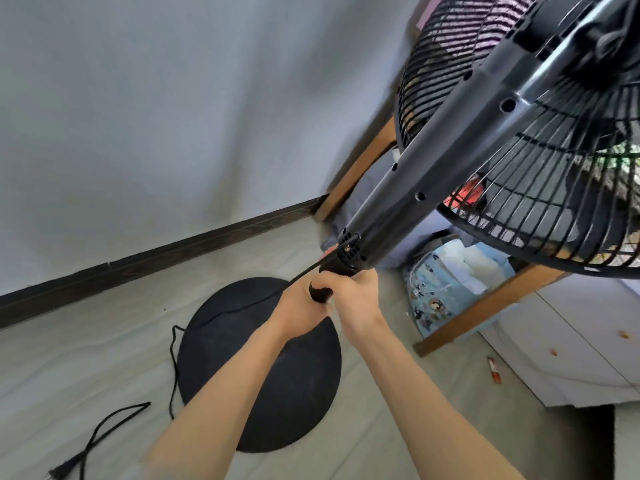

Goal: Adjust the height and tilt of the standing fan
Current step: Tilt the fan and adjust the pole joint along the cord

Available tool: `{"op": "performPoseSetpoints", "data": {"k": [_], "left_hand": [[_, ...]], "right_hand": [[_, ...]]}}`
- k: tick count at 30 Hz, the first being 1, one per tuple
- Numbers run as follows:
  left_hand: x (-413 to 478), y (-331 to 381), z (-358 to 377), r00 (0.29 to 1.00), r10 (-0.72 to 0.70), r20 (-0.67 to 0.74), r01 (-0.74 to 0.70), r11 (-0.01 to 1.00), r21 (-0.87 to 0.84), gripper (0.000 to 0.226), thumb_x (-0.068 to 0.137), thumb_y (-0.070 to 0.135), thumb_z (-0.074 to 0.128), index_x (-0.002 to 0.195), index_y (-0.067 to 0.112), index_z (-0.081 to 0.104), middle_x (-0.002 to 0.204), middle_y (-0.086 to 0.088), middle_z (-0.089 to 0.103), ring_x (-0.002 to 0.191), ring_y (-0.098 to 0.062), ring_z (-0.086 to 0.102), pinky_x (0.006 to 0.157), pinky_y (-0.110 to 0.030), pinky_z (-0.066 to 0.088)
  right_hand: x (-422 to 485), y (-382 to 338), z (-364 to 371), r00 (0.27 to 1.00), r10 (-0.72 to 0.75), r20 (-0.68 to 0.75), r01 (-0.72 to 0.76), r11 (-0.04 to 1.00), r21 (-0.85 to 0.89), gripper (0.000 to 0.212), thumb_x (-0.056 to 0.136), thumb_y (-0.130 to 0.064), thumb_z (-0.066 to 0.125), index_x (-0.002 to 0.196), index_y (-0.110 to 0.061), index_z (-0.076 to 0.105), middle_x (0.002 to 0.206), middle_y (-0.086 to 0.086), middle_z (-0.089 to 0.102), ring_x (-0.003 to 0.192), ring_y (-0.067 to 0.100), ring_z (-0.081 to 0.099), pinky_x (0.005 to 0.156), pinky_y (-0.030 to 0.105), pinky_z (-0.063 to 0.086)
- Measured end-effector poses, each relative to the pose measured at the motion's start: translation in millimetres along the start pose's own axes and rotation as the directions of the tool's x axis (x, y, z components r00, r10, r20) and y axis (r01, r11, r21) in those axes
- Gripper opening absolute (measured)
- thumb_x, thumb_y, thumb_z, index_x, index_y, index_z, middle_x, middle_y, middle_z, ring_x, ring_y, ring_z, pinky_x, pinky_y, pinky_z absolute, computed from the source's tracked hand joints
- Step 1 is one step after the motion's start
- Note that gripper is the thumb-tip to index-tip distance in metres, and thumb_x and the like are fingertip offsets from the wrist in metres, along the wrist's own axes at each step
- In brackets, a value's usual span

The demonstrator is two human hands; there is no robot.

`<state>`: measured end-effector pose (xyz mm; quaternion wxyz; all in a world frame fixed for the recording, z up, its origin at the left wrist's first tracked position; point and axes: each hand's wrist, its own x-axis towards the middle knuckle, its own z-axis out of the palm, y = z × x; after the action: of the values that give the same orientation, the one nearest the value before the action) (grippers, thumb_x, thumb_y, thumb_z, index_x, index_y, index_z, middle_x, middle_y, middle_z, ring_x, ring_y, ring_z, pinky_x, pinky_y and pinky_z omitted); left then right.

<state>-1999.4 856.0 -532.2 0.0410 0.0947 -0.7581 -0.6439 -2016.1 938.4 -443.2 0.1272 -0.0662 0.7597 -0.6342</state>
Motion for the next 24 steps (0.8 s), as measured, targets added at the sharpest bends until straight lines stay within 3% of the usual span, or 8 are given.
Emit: {"op": "performPoseSetpoints", "data": {"k": [3, 5, 8, 11, 14, 18, 20, 24], "left_hand": [[0, 1, -1, 0.999, -0.025, 0.037, 0.024, 0.999, 0.034, 0.05, 0.078, 0.001, 0.065, 0.056, 0.045, 0.056, 0.054, 0.028, 0.058, 0.055, 0.006, 0.054, 0.051, -0.009, 0.037], [0, 0, -1, 0.998, -0.039, 0.052, 0.035, 0.997, 0.061, 0.045, 0.077, 0.001, 0.065, 0.058, 0.039, 0.05, 0.053, 0.029, 0.056, 0.055, 0.003, 0.052, 0.051, -0.008, 0.038], [1, -1, 1, 0.999, 0.019, 0.032, -0.021, 0.998, 0.061, 0.042, 0.085, 0.006, 0.067, 0.073, 0.045, 0.055, 0.066, 0.026, 0.064, 0.07, 0.007, 0.061, 0.059, -0.007, 0.042], [0, 1, 1, 0.997, 0.076, 0.004, -0.076, 0.994, 0.075, 0.012, 0.092, 0.016, 0.068, 0.091, 0.028, 0.066, 0.08, 0.016, 0.068, 0.077, 0.007, 0.062, 0.065, -0.011, 0.047], [0, 2, -2, 0.999, 0.035, 0.034, -0.037, 0.996, 0.076, 0.014, 0.086, 0.016, 0.065, 0.087, 0.002, 0.066, 0.078, -0.007, 0.07, 0.074, -0.02, 0.062, 0.063, -0.035, 0.047], [5, -4, -2, 0.996, -0.076, 0.052, 0.071, 0.994, 0.077, 0.031, 0.078, 0.001, 0.071, 0.068, 0.024, 0.054, 0.065, 0.015, 0.055, 0.066, -0.009, 0.055, 0.056, -0.02, 0.038], [6, -6, 0, 0.996, -0.06, 0.071, 0.056, 0.996, 0.064, 0.016, 0.081, 0.004, 0.071, 0.085, 0.018, 0.066, 0.072, 0.018, 0.06, 0.071, -0.001, 0.058, 0.06, -0.016, 0.041], [3, -3, 1, 0.996, 0.077, 0.046, -0.079, 0.996, 0.039, 0.031, 0.093, 0.019, 0.067, 0.118, 0.037, 0.064, 0.091, 0.03, 0.064, 0.087, 0.021, 0.057, 0.07, 0.001, 0.043]], "right_hand": [[17, -20, -26, 0.908, 0.046, 0.416, -0.051, 0.999, 0.001, 0.031, 0.057, 0.009, 0.067, 0.073, -0.018, 0.065, 0.078, 0.006, 0.058, 0.077, 0.018, 0.058, 0.067, 0.031, 0.047], [17, -26, -33, 0.861, 0.072, 0.504, -0.09, 0.996, 0.012, 0.037, 0.059, 0.011, 0.067, 0.077, -0.021, 0.066, 0.088, 0.009, 0.061, 0.086, 0.021, 0.061, 0.075, 0.031, 0.049], [-3, -5, -10, 1.0, 0.008, 0.03, -0.008, 1.0, 0.011, 0.048, 0.061, 0.003, 0.073, 0.104, -0.016, 0.066, 0.087, -0.013, 0.072, 0.087, 0.003, 0.069, 0.072, 0.018, 0.054], [-18, 14, 25, 0.955, -0.1, -0.28, 0.089, 0.995, -0.051, 0.054, 0.079, -0.006, 0.076, 0.127, -0.019, 0.054, 0.088, -0.021, 0.071, 0.087, -0.002, 0.068, 0.075, 0.014, 0.055], [-1, 3, 16, 0.977, -0.014, -0.214, 0.012, 1.0, -0.009, 0.038, 0.073, -0.007, 0.084, 0.107, -0.011, 0.067, 0.091, -0.003, 0.076, 0.092, 0.017, 0.072, 0.086, 0.036, 0.06], [21, -11, -26, 0.938, 0.097, 0.332, -0.091, 0.995, -0.034, 0.031, 0.054, 0.003, 0.076, 0.078, -0.015, 0.069, 0.087, 0.014, 0.067, 0.096, 0.033, 0.066, 0.086, 0.045, 0.052], [15, -4, -22, 0.972, 0.04, 0.232, -0.046, 0.999, 0.02, 0.033, 0.057, -0.001, 0.076, 0.082, -0.022, 0.071, 0.094, 0.014, 0.071, 0.099, 0.027, 0.069, 0.085, 0.042, 0.057], [-11, 21, 16, 0.964, -0.127, -0.233, 0.116, 0.991, -0.059, 0.046, 0.075, -0.017, 0.082, 0.116, -0.02, 0.061, 0.095, -0.014, 0.075, 0.09, 0.003, 0.072, 0.08, 0.025, 0.058]]}}
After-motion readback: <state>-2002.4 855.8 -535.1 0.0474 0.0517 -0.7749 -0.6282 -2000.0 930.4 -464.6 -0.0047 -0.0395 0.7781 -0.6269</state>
